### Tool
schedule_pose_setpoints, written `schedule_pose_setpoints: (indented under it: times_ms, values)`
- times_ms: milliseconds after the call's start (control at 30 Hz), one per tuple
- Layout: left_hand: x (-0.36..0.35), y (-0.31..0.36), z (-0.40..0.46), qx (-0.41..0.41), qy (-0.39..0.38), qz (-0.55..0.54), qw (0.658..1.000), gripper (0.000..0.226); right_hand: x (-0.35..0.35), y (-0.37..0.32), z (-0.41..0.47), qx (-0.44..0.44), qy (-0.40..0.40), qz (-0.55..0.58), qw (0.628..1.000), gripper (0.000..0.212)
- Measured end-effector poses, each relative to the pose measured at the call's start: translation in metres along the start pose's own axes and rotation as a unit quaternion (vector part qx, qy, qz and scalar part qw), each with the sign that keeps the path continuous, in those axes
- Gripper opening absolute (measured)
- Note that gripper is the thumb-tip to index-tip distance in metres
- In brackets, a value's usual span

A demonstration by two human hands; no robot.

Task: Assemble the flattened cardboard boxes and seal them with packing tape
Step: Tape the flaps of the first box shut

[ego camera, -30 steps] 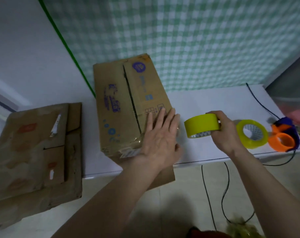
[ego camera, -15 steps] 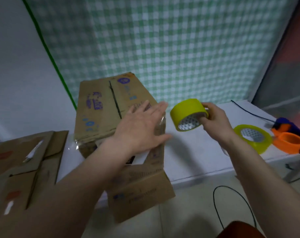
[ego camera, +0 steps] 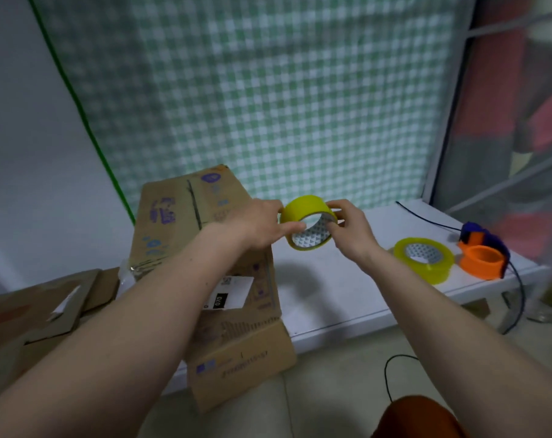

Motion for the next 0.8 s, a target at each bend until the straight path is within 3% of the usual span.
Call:
schedule_pose_setpoints:
  times_ms: [133, 200, 300, 400, 467, 633, 733, 800]
  values:
    - [-0.008, 0.004, 0.021, 0.002, -0.061, -0.058, 0.996, 0.076, -0.006, 0.01, 0.005, 0.005, -0.033, 0.049, 0.998, 0.04]
    - [-0.012, 0.002, 0.035, 0.005, -0.08, -0.037, 0.996, 0.072, -0.01, 0.024, 0.003, 0.014, -0.073, 0.057, 0.996, 0.046]
    - [-0.024, -0.002, 0.049, 0.008, -0.098, -0.019, 0.995, 0.068, 0.004, 0.08, -0.001, -0.015, -0.056, -0.093, 0.994, 0.046]
    - [-0.029, -0.003, 0.057, -0.001, -0.067, -0.047, 0.997, 0.066, 0.035, 0.152, -0.011, -0.143, 0.003, -0.319, 0.937, 0.036]
    - [-0.032, -0.004, 0.06, -0.009, -0.067, -0.041, 0.997, 0.067, 0.041, 0.177, -0.017, -0.193, 0.004, -0.378, 0.906, 0.037]
    - [-0.032, -0.005, 0.059, -0.009, -0.101, -0.001, 0.995, 0.074, 0.031, 0.203, -0.021, -0.23, -0.005, -0.363, 0.903, 0.043]
    - [-0.027, -0.007, 0.054, 0.015, -0.176, 0.044, 0.983, 0.08, 0.028, 0.208, -0.018, -0.205, -0.007, -0.378, 0.903, 0.033]
    - [-0.022, -0.004, 0.053, 0.021, -0.234, 0.026, 0.972, 0.066, 0.027, 0.208, -0.016, -0.208, -0.003, -0.333, 0.92, 0.035]
Point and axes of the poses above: each hand's wrist, its own z-axis towards the middle knuckle, its own x-axis out of the back of the hand, y = z × x, the point moved 8 cm from there along z, towards the middle knuckle, and after that the axes turned 3 degrees about x, right-handed, at the moved point
